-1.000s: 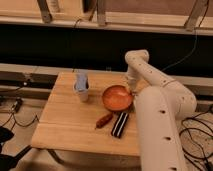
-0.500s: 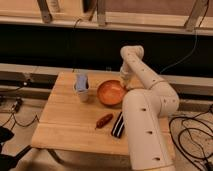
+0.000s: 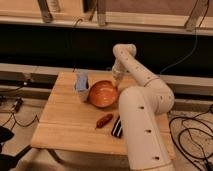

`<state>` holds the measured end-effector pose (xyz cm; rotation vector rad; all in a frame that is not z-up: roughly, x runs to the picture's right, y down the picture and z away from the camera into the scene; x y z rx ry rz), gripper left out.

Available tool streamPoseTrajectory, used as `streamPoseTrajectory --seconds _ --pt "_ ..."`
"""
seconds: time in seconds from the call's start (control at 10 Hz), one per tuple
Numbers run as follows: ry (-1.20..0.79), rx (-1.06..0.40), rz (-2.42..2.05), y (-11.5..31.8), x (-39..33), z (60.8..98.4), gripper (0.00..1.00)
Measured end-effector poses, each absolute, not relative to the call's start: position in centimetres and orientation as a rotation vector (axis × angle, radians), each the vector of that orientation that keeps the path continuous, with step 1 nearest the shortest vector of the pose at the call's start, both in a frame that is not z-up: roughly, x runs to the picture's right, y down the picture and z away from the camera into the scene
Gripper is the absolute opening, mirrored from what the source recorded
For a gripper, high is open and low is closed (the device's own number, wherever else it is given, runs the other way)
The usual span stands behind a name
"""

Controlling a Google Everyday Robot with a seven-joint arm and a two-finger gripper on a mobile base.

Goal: Drag the ceramic bowl in a circle

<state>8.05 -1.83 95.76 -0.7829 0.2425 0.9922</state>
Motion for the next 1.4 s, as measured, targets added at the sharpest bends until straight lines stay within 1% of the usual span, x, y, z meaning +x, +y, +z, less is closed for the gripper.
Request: streamPoseTrajectory --seconds 0.3,0.6,0.8,0.9,1.1,1.4 --pt "0.323 -0.793 1.046 0.2 11.5 93.9 0.0" --pt "0.422 -0.776 1.142 1.7 17.2 93.4 0.0" --pt "0.446 -0.762 1.184 1.2 19.2 94.0 0.0" --pt "0.444 -0.749 1.2 0.2 20.1 94.6 0.0" --pt "0.404 -0.735 1.181 -1.9 19.1 95.8 0.0" --pt "0.282 -0.745 1.09 -4.4 13.7 97.0 0.0"
